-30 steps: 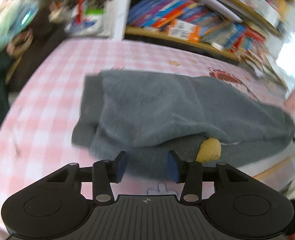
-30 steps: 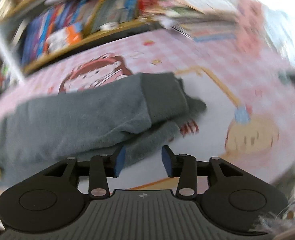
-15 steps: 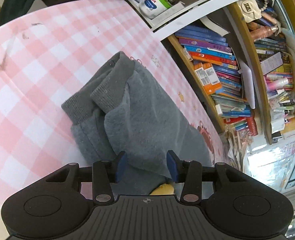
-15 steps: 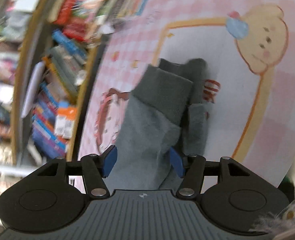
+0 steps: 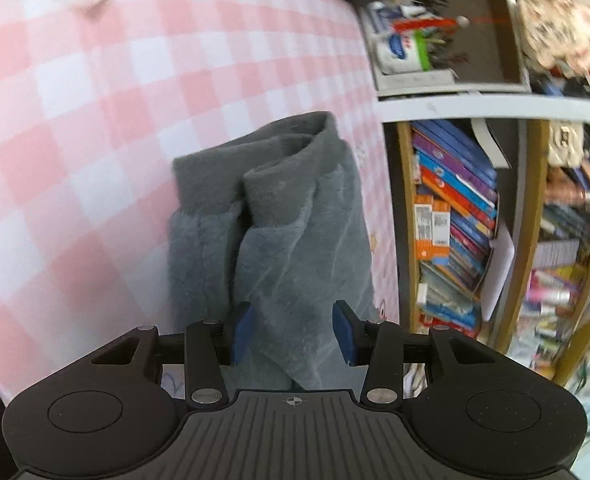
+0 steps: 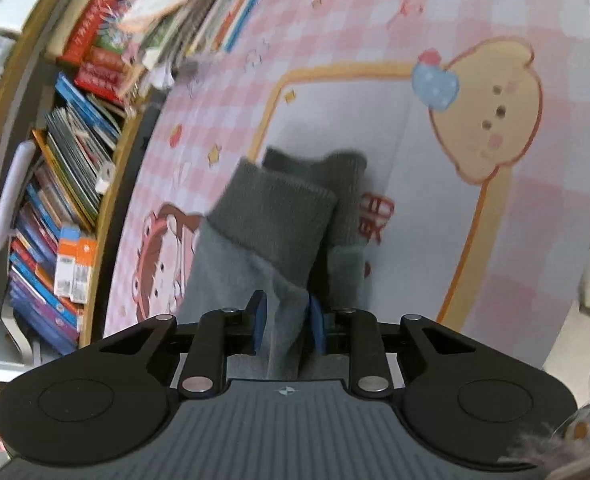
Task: Fold clothes
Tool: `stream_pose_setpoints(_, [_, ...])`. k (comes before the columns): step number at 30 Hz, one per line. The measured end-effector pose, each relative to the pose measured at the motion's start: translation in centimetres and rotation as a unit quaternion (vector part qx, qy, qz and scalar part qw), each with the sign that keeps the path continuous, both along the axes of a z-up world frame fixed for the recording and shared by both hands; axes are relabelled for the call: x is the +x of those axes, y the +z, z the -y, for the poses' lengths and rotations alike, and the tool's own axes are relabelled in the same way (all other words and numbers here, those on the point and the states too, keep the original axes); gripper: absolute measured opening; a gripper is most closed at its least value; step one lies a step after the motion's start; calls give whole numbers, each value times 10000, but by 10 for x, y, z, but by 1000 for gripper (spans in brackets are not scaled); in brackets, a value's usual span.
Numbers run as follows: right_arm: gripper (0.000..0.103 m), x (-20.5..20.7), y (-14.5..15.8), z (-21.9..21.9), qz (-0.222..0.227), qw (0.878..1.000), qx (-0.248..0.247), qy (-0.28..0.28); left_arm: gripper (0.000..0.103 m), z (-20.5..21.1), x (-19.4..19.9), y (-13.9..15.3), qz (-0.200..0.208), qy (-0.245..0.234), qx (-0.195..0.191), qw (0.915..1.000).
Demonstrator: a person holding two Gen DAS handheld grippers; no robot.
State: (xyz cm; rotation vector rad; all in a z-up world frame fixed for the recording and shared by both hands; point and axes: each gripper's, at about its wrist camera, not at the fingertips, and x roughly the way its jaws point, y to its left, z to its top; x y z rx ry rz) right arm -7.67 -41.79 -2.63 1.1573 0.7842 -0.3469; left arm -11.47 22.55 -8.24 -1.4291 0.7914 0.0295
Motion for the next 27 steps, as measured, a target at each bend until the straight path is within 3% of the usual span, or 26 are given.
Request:
stream_pose_setpoints(4, [31,4,0,-2,93,9998,59,149,42,10,-2,-6,-203,-53,-317,9993])
stream_pose_setpoints(7, [32,9,-2,-6,70,9997,27,245,42,23,6,-14,-298,-243,-439,9983])
stream_pose_setpoints(9, [31,13,-3,-9,43,9997,-33,248,42,23,11,-19,-321,-66,-477,9983])
stream_pose_setpoints(11, [12,17,-4,-11,15,9996,-92,250,39,19,15,-23,-311,217,-509,9980])
stream_pose_setpoints(12, [9,18,-4,-12,2,9996,-147,258,39,17,16,-23,-269,352,-493,9978])
stream_pose_setpoints(13, [7,20,0,-12,23,9993,-234,275,36,14,17,-20,-214,458,-402,9979])
stream_pose_setpoints(14, [7,21,5,-10,98,9991,-305,290,17,12,19,-15,-112,487,-169,9986])
stream_pose_setpoints(15, [6,22,10,-9,173,9987,-377,305,5,10,21,-11,3,467,39,9989])
stream_pose_setpoints(18, [6,22,45,-8,874,9933,-570,488,4,6,21,0,222,439,253,9985])
stream_pose_setpoints(21, [6,8,91,-10,2000,9710,-1051,779,4,4,13,9,371,330,350,9982])
stream_pose_setpoints(23, [6,-1,100,-8,2313,9601,-1292,898,4,4,3,9,335,233,332,9986])
stream_pose_setpoints(25, [6,-2,78,-4,1725,9707,-1419,883,4,8,-3,3,166,188,288,9993])
stream_pose_setpoints(27, [6,5,35,1,510,9865,-1334,803,4,10,-8,-4,-42,156,266,9995])
